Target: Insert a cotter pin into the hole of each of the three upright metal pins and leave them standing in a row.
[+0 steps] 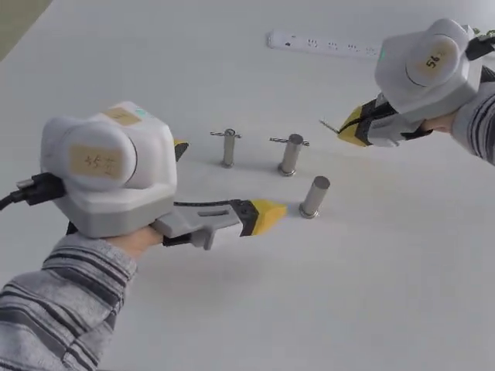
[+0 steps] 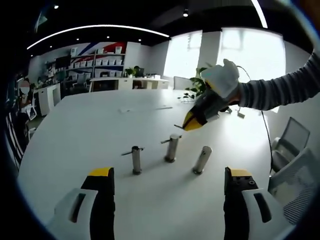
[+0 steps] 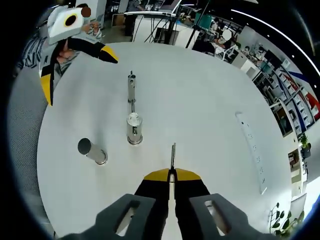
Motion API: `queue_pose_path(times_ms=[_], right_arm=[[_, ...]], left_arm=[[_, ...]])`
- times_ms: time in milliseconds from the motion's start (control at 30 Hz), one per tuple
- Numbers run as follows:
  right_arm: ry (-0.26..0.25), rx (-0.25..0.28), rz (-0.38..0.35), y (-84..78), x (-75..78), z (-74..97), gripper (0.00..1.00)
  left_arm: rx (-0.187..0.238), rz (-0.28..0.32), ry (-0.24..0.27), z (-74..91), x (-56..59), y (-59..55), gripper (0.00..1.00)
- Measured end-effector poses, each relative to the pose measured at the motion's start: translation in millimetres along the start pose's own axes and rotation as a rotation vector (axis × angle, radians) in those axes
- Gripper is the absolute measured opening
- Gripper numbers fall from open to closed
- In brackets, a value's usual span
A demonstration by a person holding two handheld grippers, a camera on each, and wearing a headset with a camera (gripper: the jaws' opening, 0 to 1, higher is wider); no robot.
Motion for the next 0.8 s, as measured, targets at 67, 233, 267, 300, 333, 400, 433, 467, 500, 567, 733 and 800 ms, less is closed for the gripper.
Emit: queue_pose_path(times_ms=[67,233,267,300,333,400,433,467,500,567,733,800], right_arm=[[-0.018,0.013,0.018,3.1,-1.3,4.9,0.0],[-0.037,0.064,0.047,18.7,-13.3,21.3,0.0],[-0.037,0.077,0.055,22.8,-16.7,25.0,0.0],[-0.04,0.084,0.06,25.2,-18.6,27.2,0.0],[-0.042,0.093,0.07,28.3,-20.7,29.5,0.0],[-0.052,0.109,0.095,34.5,-25.1,33.8,0.0],[-0.054,0.115,0.104,36.8,-27.1,35.4,0.0],[-0.05,0.124,0.119,41.8,-32.9,38.3,0.0],[-0.052,0.131,0.129,44.4,-35.1,39.5,0.0],[-0.052,0.138,0.155,48.9,-40.2,42.2,0.0],[-0.058,0.158,0.22,61.4,-54.8,48.9,0.0],[-0.058,0.165,0.243,66.8,-62.0,51.8,0.0]], left_arm=[[-0.005,0.004,-0.026,-0.6,4.6,1.2,0.83],[0.007,0.026,-0.069,-2.1,14.8,9.7,0.76],[0.007,0.028,-0.07,-2.3,15.2,10.4,0.74],[0.006,0.045,-0.066,-3.2,15.5,12.2,0.73],[0.006,0.05,-0.071,-3.8,16.5,13.4,0.73],[0.01,0.074,-0.084,-5.0,19.4,17.6,0.69],[0.011,0.079,-0.092,-5.2,20.8,19.4,0.67],[0.014,0.093,-0.101,-5.8,23.1,22.2,0.65],[0.013,0.107,-0.11,-6.5,25.2,24.3,0.64],[0.015,0.143,-0.133,-7.8,29.8,27.7,0.61],[0.018,0.17,-0.16,-10.4,37.5,31.6,0.5],[0.02,0.168,-0.173,-10.9,41.3,32.3,0.47]])
Point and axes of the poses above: the centre of the closed fingertips' face, and the gripper's own axes: z roughly backward along the fingers, x roughly to its right, y roughly out of its top, the point moved 3 cm from there along z, roughly backward along the fingers, and after that the axes turned 8 degrees about z, right-handed, at the moved point
